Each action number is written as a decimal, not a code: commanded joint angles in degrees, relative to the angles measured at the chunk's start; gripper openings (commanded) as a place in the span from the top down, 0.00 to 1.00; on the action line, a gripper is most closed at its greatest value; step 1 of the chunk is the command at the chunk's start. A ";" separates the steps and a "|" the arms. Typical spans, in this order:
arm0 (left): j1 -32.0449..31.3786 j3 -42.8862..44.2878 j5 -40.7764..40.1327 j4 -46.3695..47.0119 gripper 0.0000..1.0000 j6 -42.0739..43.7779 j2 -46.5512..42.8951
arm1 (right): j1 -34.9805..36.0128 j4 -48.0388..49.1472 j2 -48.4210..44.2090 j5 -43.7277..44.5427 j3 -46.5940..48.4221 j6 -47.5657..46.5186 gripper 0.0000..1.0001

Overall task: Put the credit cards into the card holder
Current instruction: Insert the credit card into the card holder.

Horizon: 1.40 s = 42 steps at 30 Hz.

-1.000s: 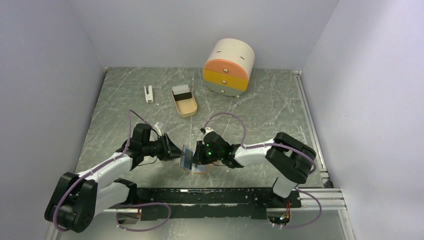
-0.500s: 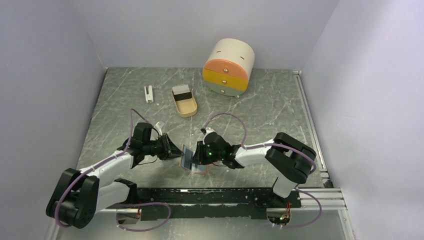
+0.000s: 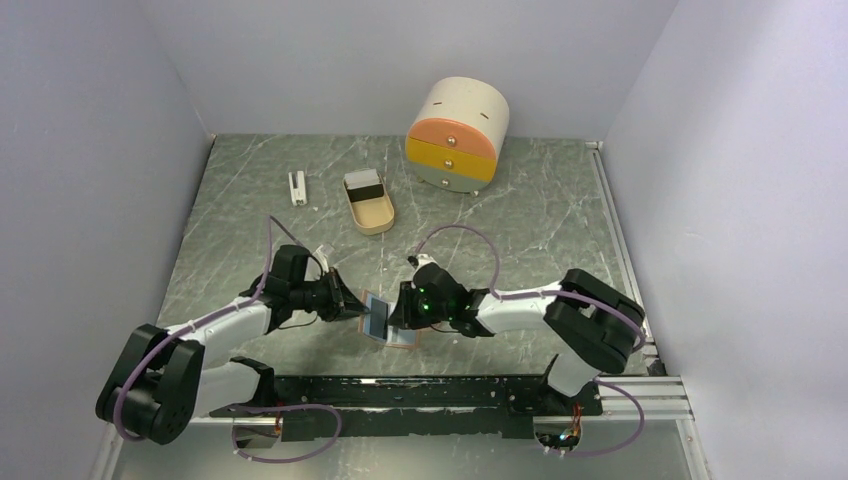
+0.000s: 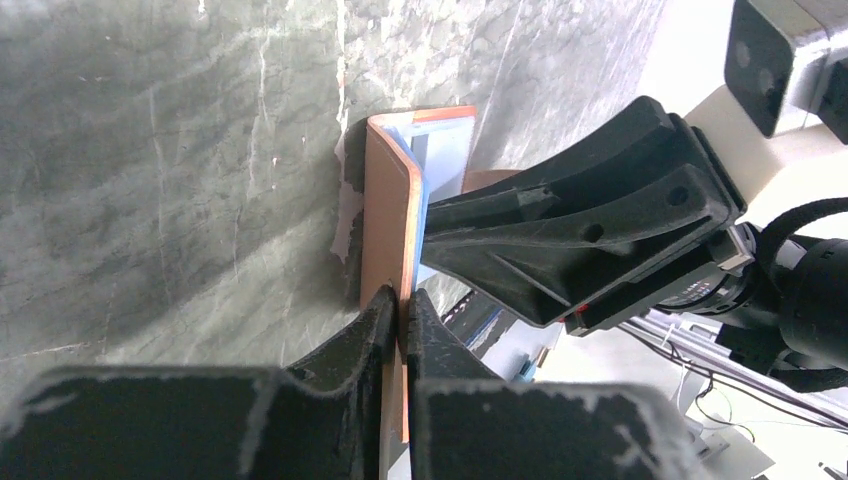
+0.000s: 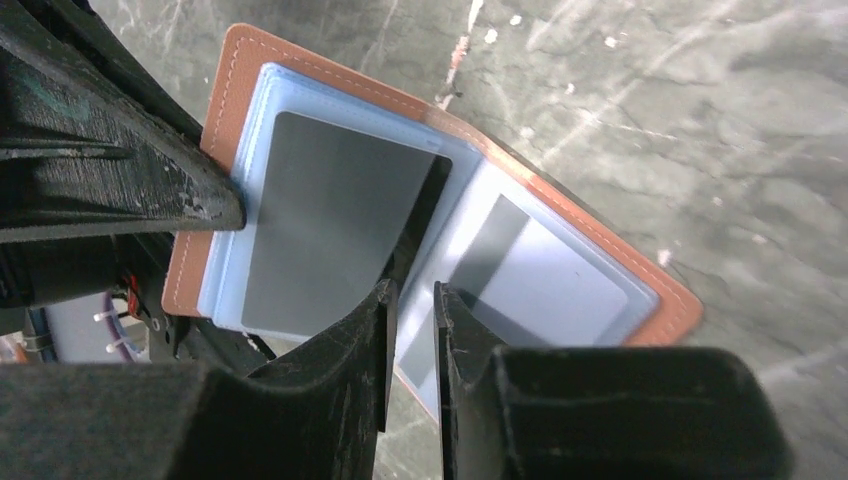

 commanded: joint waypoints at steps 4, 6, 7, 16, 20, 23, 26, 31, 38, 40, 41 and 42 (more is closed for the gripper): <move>-0.56 3.76 -0.90 -2.51 0.91 1.27 -2.87 | -0.93 -6.48 -5.80 4.98 -2.09 -3.32 0.76; -0.64 4.40 -1.18 -3.24 0.90 1.50 -3.57 | -0.99 -5.78 -4.49 4.70 -2.27 -3.42 0.76; -0.65 4.61 -1.11 -3.33 0.91 1.64 -3.85 | -0.94 -4.60 -3.61 4.50 -2.49 -3.39 0.76; -2.25 1.99 3.91 5.44 0.91 -0.20 -3.11 | -0.90 -0.63 0.79 3.38 -2.64 -2.89 0.77; -2.96 1.50 3.38 6.85 0.91 -0.14 -1.21 | -0.96 0.12 1.14 3.07 -2.94 -2.57 0.77; -3.26 1.37 2.82 7.53 0.91 -0.23 0.38 | -0.90 0.72 1.16 2.73 -3.29 -2.34 0.77; -3.82 1.57 1.70 7.64 0.91 -0.30 2.23 | -0.96 1.28 1.24 2.63 -3.63 -2.13 0.77; -5.07 1.95 -0.98 6.61 0.91 -0.15 4.39 | -0.94 1.64 1.31 2.62 -3.91 -1.86 0.77; -5.39 3.70 -7.75 -2.33 0.91 1.07 3.86 | -1.45 -4.95 -2.71 5.93 -3.53 -2.50 0.70; -5.37 4.06 -8.86 -3.99 0.91 1.45 3.71 | -2.29 -7.97 -5.85 7.13 -3.92 -2.76 0.68; -5.33 4.16 -8.99 -4.26 0.91 1.52 3.63 | -2.82 -9.61 -7.65 7.97 -4.12 -2.96 0.67; -5.39 4.23 -9.24 -4.62 0.91 1.52 3.54 | -3.30 -11.12 -10.11 8.78 -4.19 -3.26 0.66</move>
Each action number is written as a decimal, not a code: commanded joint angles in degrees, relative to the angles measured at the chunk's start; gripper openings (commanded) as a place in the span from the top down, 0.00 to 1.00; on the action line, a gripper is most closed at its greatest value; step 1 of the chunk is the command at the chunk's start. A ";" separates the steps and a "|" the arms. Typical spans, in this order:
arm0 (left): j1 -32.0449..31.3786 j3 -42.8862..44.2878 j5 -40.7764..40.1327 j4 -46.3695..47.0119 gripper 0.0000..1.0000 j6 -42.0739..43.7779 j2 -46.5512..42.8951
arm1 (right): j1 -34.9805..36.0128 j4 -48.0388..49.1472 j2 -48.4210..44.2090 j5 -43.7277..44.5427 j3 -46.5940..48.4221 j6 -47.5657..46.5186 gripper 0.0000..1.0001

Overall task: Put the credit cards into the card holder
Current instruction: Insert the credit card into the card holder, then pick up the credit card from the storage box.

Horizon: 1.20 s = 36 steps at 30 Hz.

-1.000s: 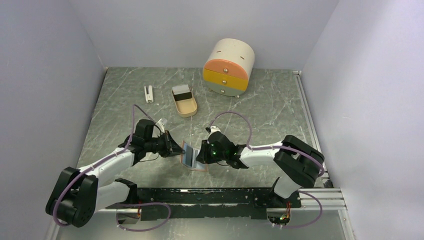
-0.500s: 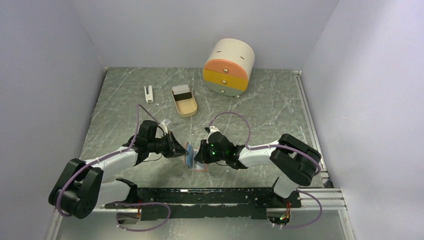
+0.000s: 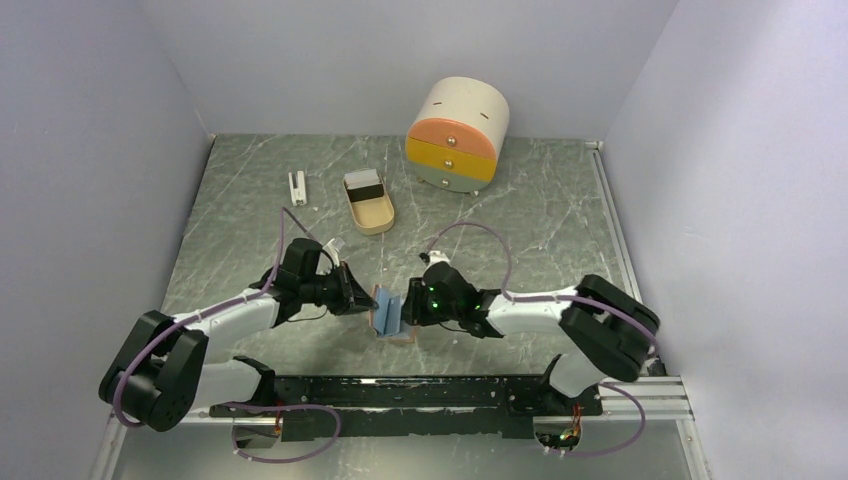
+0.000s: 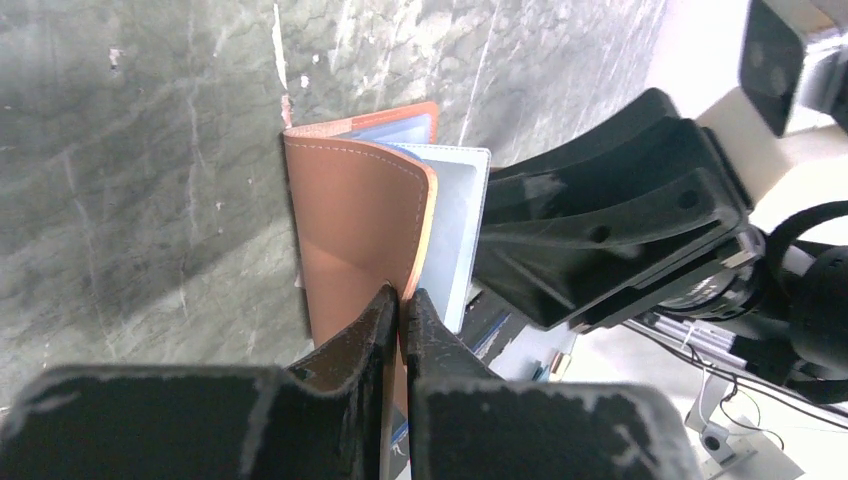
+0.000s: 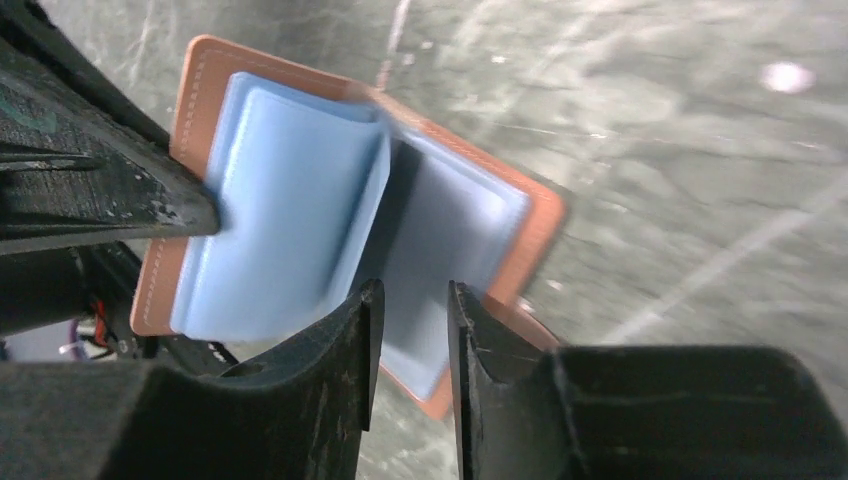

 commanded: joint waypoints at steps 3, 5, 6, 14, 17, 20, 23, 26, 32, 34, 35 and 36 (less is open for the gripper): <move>-0.43 0.77 -5.82 -7.17 0.91 1.90 -0.09 | -3.40 -14.69 -11.56 6.98 -1.28 -2.83 0.62; -0.42 1.01 -6.42 -7.82 0.91 1.83 -0.53 | -4.46 -16.96 -14.47 8.50 -0.70 -4.10 0.59; -0.43 1.02 -6.81 -8.20 0.91 1.69 -0.70 | -4.90 -17.36 -15.74 8.95 -0.24 -5.53 0.57; -0.18 1.46 -7.68 -11.21 0.81 0.36 -2.45 | -10.35 -17.76 -13.90 6.71 10.36 -21.78 0.45; 0.14 1.06 -7.09 -11.00 0.76 -0.13 -2.79 | -12.05 -15.90 -10.86 5.28 15.09 -29.52 0.44; 0.66 -0.08 -5.51 -9.29 0.75 -0.99 -3.31 | -13.79 -14.72 -5.69 1.33 21.42 -38.12 0.43; 1.26 -2.15 -2.77 -5.51 0.73 -2.35 -3.19 | -15.70 -16.67 2.54 -5.04 31.41 -45.25 0.42; 1.56 -3.36 -0.96 -3.03 0.73 -3.40 -2.92 | -16.94 -16.50 8.71 -8.49 38.60 -51.08 0.42; 1.68 -3.78 -1.16 -3.84 0.72 -2.57 -4.14 | -18.20 -13.08 18.93 -18.30 47.12 -73.09 0.42; 1.76 -4.07 -1.15 -3.64 0.72 -2.38 -4.30 | -18.10 -11.91 21.48 -18.29 48.56 -80.17 0.42; 1.76 -4.30 -0.60 -3.08 0.72 -2.52 -4.23 | -18.06 -11.30 22.68 -18.39 49.49 -82.64 0.42; 1.76 -4.63 -0.13 -2.40 0.72 -2.70 -4.07 | -18.15 -11.10 24.47 -18.66 50.75 -84.34 0.42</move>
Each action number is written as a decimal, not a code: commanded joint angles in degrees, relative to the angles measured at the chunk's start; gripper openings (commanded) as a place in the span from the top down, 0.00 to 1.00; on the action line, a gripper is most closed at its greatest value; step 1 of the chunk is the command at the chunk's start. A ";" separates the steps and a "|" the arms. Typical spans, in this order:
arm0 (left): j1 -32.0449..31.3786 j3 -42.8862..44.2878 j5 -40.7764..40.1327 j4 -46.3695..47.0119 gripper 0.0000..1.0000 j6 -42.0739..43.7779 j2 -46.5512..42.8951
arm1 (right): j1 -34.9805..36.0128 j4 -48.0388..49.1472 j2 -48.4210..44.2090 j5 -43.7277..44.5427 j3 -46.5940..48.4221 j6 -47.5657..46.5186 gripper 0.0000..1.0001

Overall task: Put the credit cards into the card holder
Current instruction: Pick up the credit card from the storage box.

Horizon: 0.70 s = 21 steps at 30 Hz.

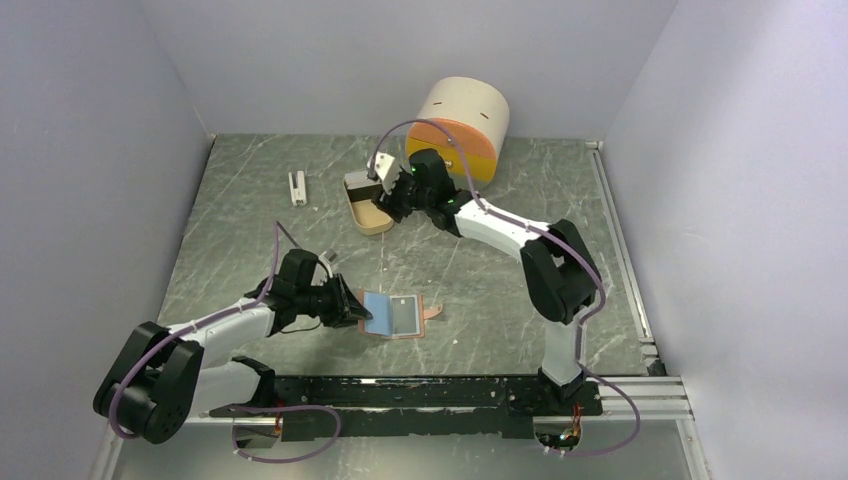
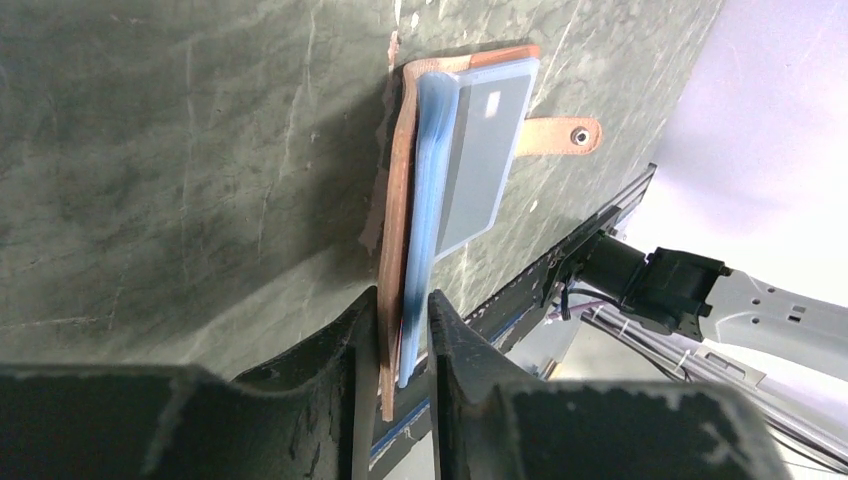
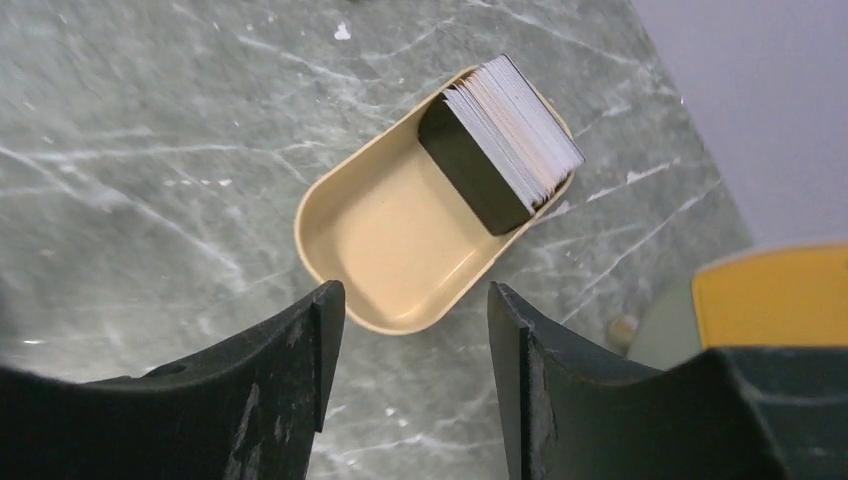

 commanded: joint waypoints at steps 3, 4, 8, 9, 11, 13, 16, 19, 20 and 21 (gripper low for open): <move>0.57 -1.81 3.90 5.16 0.72 -0.86 0.01 | 0.01 1.58 9.90 -4.25 8.82 -20.77 0.41; 0.54 -1.92 4.15 5.59 0.72 -0.96 0.17 | 0.01 1.06 11.64 -3.97 10.57 -21.64 0.40; 0.54 -2.42 4.82 6.99 0.72 -0.94 0.75 | 0.01 -0.54 17.76 -2.10 17.19 -25.31 0.38; 0.54 -2.58 5.03 7.17 0.72 -0.91 0.84 | -0.03 -0.56 18.91 -2.09 18.41 -26.19 0.37; 0.54 -2.80 4.98 7.01 0.72 -0.70 0.85 | 0.01 -1.25 20.96 -2.24 21.01 -28.35 0.36; 0.57 -3.22 5.20 7.44 0.72 -0.78 0.71 | 0.13 -2.60 23.12 -1.29 24.02 -30.15 0.36; 0.54 -4.02 5.64 8.57 0.72 -1.23 0.76 | 0.21 -4.56 25.68 -0.32 27.75 -32.34 0.34; 0.54 -4.11 6.18 9.18 0.72 -1.22 1.24 | 0.19 -3.32 26.27 -0.28 27.05 -36.23 0.33; 0.54 -4.09 6.34 9.38 0.72 -1.24 1.41 | 0.27 -3.55 26.71 0.12 27.28 -37.07 0.33; 0.54 -4.08 6.53 9.57 0.72 -1.34 1.46 | 0.29 -4.60 27.28 0.31 28.05 -37.79 0.33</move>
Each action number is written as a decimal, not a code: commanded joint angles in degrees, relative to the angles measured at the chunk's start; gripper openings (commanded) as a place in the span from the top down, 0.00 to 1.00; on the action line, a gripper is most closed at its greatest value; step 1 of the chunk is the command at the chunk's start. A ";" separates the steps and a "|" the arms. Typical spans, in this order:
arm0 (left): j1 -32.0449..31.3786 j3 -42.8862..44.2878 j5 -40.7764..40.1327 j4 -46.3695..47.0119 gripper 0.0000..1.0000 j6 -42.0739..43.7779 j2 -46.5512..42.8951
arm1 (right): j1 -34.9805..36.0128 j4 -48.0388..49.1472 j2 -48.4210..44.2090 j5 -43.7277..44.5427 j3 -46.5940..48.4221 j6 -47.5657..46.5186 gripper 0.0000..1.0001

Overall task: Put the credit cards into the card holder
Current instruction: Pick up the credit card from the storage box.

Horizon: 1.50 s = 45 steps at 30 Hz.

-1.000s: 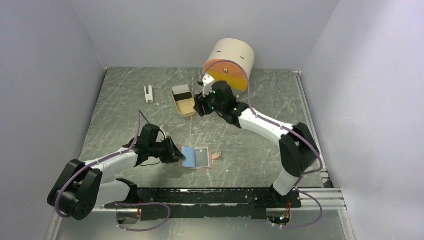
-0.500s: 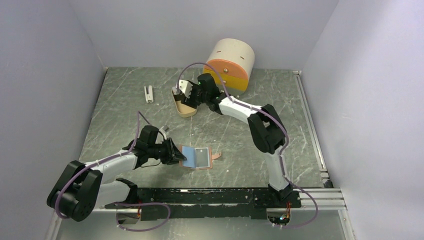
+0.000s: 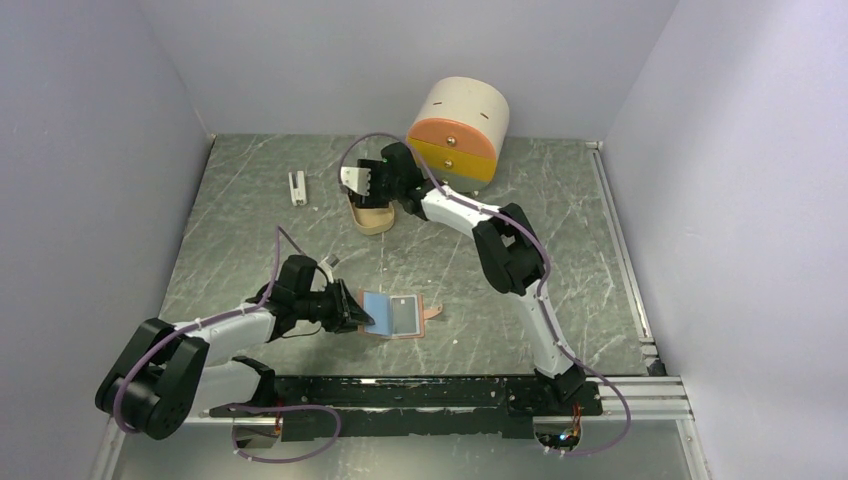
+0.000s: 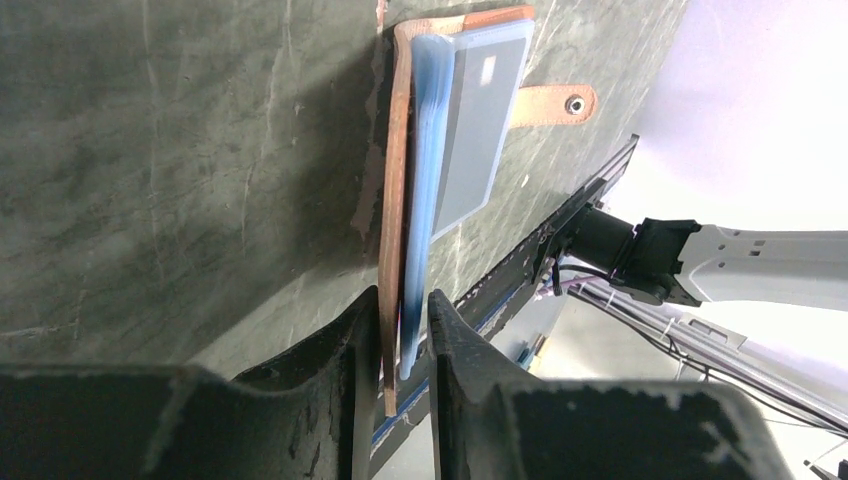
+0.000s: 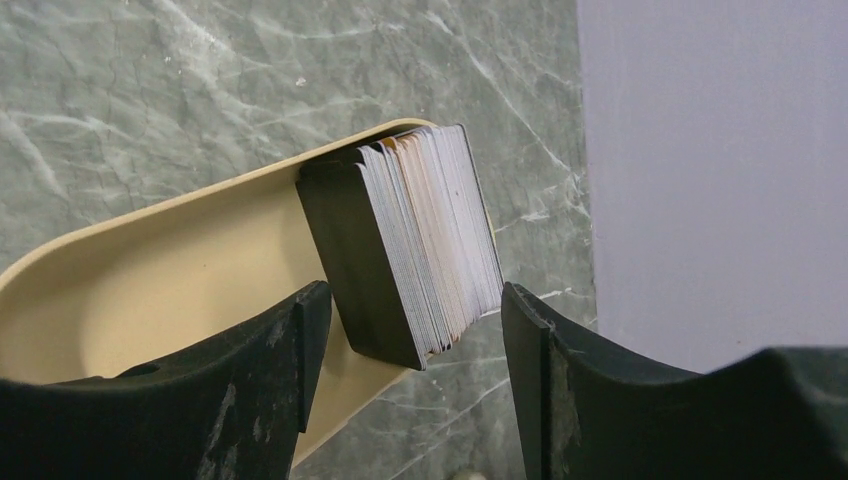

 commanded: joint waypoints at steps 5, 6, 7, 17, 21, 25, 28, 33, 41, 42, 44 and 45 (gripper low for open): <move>0.50 -0.46 2.40 3.52 0.72 -0.64 0.78 | 0.18 -2.63 3.41 1.50 3.84 -7.82 0.33; 0.51 -0.49 2.40 3.41 0.72 -0.68 0.79 | 0.19 -2.51 3.72 1.37 4.07 -8.20 0.33; 0.52 -0.43 2.33 3.26 0.72 -0.57 0.79 | 0.16 -2.36 4.11 1.60 4.51 -8.41 0.33; 0.56 -0.77 1.76 2.72 0.72 -0.90 0.11 | 0.23 1.30 6.14 5.93 6.53 -9.27 0.38; 0.51 -0.84 1.80 3.07 0.72 -1.00 0.39 | 0.07 3.33 4.41 5.55 4.15 -8.04 0.48; 0.50 -1.10 2.02 3.52 0.72 -1.18 0.53 | -0.10 5.35 2.71 5.27 2.25 -6.94 0.54; 0.50 -1.16 2.11 3.62 0.72 -1.26 0.46 | -0.12 4.39 2.40 5.08 2.89 -6.66 0.56; 0.51 -1.55 2.03 3.76 0.72 -1.61 -0.34 | -0.12 5.24 0.72 4.96 2.09 -5.78 0.59; 0.51 -1.73 2.31 4.07 0.72 -1.88 -0.66 | -0.16 3.81 -0.46 5.41 1.84 -6.34 0.62; 0.50 -1.67 2.37 3.99 0.72 -1.88 -0.70 | -0.12 3.56 -0.55 5.33 1.79 -6.46 0.62; 0.50 -1.52 2.40 3.76 0.72 -1.80 -0.70 | -0.12 2.82 -0.67 5.08 1.78 -6.77 0.64; 0.50 -1.47 2.37 3.72 0.72 -1.79 -0.70 | -0.12 2.51 -0.74 4.84 1.78 -6.81 0.66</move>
